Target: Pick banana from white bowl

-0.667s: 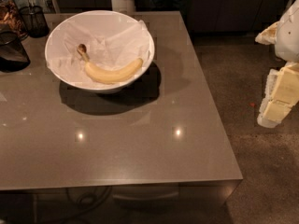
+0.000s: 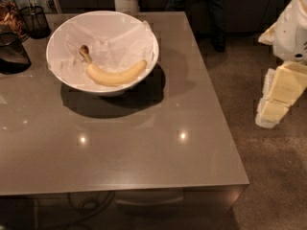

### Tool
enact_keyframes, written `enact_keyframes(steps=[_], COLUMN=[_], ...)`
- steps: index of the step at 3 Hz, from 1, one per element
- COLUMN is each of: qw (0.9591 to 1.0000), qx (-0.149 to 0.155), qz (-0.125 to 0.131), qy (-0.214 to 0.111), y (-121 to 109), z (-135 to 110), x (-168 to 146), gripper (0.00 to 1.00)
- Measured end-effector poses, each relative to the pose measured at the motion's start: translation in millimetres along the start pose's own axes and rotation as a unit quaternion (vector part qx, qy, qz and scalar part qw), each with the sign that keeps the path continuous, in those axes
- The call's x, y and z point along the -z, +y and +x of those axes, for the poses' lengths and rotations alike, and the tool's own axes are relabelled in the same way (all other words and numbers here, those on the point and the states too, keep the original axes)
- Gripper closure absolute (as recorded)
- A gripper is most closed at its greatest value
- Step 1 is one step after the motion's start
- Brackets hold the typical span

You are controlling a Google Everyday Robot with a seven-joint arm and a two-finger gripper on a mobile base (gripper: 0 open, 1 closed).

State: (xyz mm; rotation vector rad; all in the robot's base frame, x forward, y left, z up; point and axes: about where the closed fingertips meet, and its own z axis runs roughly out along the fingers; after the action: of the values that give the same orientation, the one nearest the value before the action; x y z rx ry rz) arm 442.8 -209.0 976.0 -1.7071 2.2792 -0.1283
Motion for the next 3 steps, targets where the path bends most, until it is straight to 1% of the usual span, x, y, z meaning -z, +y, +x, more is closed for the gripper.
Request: enact_keyframes(steps=[1,2,3], qw=[0.9993,0.9981,0.9989], qx=[-0.016,-0.018,-0.015], qz=[-0.017,-0.037,-0.028], qy=[0.030,0.045,0.034], y=[-9,-21,-25], z=[-31,-68,-77], x=[-11,-25,-27], gripper=[0.00,0.00,0.00])
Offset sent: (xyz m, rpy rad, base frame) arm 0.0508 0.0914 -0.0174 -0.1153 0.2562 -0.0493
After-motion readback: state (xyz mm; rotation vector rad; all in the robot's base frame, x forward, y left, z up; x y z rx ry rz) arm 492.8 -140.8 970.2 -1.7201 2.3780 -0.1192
